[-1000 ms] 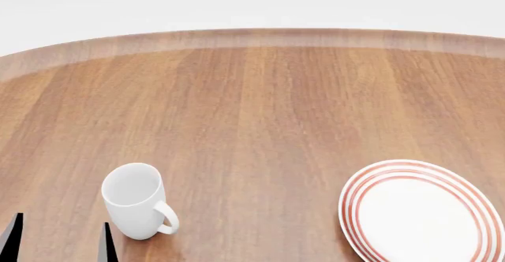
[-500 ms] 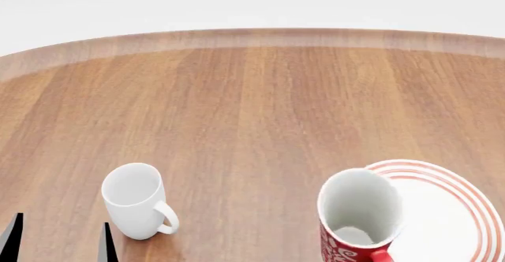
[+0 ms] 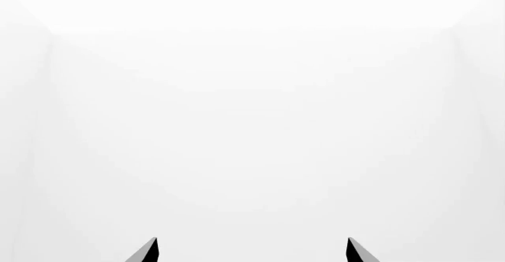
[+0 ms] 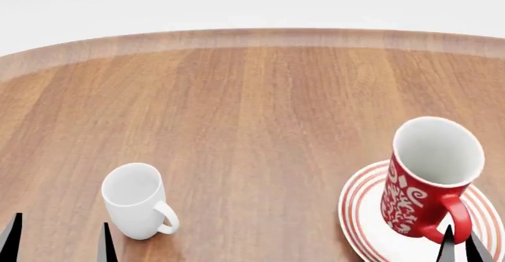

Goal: Pick up the red mug and put it on the plate

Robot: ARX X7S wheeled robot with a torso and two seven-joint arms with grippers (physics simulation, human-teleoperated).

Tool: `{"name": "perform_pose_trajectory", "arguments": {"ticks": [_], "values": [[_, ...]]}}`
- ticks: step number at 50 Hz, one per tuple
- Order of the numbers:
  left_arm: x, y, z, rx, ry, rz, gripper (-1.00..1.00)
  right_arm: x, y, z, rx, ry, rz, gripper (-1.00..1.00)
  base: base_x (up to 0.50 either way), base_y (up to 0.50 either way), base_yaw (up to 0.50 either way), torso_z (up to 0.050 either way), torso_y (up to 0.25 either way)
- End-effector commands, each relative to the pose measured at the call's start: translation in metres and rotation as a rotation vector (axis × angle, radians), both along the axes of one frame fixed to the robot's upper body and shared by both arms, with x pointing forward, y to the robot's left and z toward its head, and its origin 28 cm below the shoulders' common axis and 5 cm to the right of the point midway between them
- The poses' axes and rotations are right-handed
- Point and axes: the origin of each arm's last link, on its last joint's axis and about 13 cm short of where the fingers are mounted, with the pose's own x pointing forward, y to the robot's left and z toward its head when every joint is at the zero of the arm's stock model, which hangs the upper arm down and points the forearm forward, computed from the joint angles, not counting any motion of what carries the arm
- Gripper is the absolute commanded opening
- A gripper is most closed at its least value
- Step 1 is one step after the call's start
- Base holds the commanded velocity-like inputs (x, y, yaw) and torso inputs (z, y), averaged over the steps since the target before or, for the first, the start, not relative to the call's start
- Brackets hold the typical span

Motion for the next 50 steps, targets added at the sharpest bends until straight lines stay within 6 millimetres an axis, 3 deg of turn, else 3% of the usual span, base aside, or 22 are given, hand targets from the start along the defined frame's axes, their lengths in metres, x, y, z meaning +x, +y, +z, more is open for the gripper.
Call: {"name": "perform_pose_trajectory", "arguments": {"ticks": [1,22,24,26,33,50], "values": [[0.0,0.0,0.0,-0.002,-0.004,0.0,1.0,0.011,-0.005,0.013,-0.018,0.0,-0.059,-1.0,0.0,0.0,0.0,0.0,0.0],[0.0,0.0,0.0,-0.001,-0.004,-0.001,1.0,0.013,-0.005,0.013,-0.026,0.001,-0.067,-1.0,0.0,0.0,0.0,0.0,0.0],[0.0,0.0,0.0,-0.001,-0.003,-0.004,1.0,0.025,-0.013,0.012,-0.078,-0.065,-0.096,-1.0,0.0,0.0,0.0,0.0,0.0],[0.0,0.0,0.0,-0.002,-0.006,-0.004,1.0,0.032,-0.02,0.014,-0.167,-0.019,-0.127,-1.0,0.0,0.0,0.0,0.0,0.0],[0.0,0.0,0.0,0.001,-0.007,-0.002,1.0,0.043,-0.029,0.022,-0.25,-0.028,-0.1,-1.0,0.0,0.0,0.0,0.0,0.0],[0.0,0.0,0.0,0.0,-0.003,0.001,1.0,0.067,-0.057,0.036,-0.229,-0.005,-0.035,-1.0,0.0,0.0,0.0,0.0,0.0]]}}
